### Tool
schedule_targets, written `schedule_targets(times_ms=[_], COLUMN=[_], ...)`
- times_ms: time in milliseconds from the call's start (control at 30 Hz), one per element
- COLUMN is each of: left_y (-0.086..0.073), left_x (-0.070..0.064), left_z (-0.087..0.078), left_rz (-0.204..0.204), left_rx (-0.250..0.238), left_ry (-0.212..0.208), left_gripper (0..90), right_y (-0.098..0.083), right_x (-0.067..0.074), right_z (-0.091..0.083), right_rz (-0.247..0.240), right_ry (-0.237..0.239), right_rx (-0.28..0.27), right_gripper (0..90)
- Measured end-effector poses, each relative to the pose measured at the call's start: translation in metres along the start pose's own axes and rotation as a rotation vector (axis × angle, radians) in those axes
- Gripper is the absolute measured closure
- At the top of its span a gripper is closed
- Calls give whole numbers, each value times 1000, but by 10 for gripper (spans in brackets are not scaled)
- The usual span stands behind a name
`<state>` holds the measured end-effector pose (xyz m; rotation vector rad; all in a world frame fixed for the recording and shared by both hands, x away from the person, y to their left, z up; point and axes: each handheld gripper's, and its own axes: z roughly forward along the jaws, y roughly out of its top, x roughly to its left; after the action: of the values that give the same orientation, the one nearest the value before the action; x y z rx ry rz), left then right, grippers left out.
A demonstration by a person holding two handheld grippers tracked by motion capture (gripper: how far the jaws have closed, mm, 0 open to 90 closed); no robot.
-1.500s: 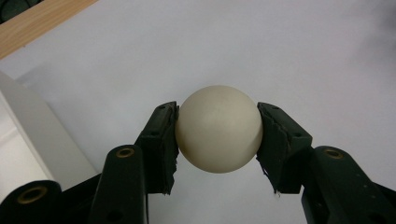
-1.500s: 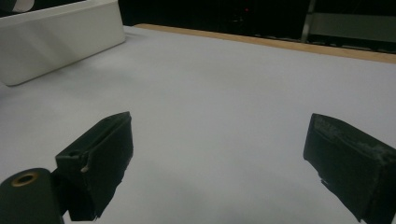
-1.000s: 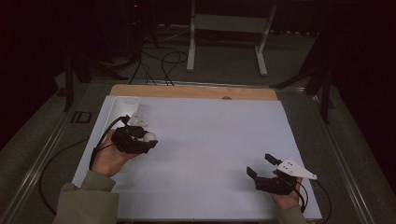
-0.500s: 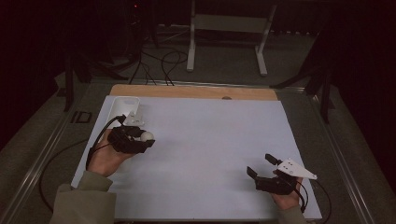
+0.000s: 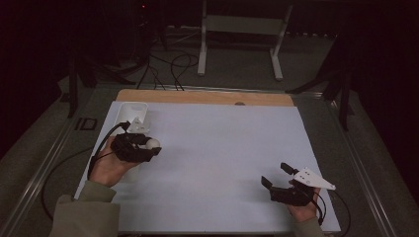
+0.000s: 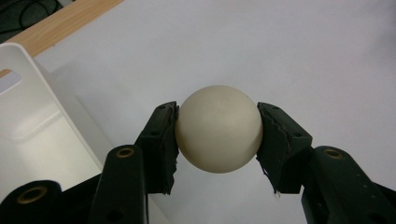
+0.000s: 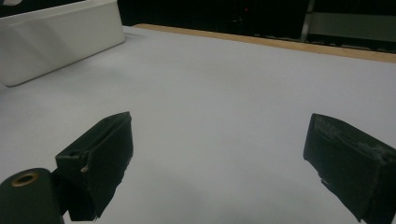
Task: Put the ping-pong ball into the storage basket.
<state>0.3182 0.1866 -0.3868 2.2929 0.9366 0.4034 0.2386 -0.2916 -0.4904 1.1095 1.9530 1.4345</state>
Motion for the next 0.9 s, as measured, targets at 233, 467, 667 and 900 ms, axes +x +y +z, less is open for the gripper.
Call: schedule_targets(times_ms=[233,467,667,900], left_y=[-2,-4,-6,-9], left_x=[2,5,8,11], left_z=[-1,-2,-2,-4], left_rz=[-4,-8,-11,-21], left_rx=[7,14,20,25], left_ry=[3,5,9,16], left_gripper=[512,512,512,512], right_y=[0,0,0,0], right_x=[0,0,0,0], right_z=[0,0,0,0], right_rz=[0,2,2,2], right_ry=[-1,-1,-2,-2], right_rx=[0,0,0,1], right_gripper=[80,80,80,80])
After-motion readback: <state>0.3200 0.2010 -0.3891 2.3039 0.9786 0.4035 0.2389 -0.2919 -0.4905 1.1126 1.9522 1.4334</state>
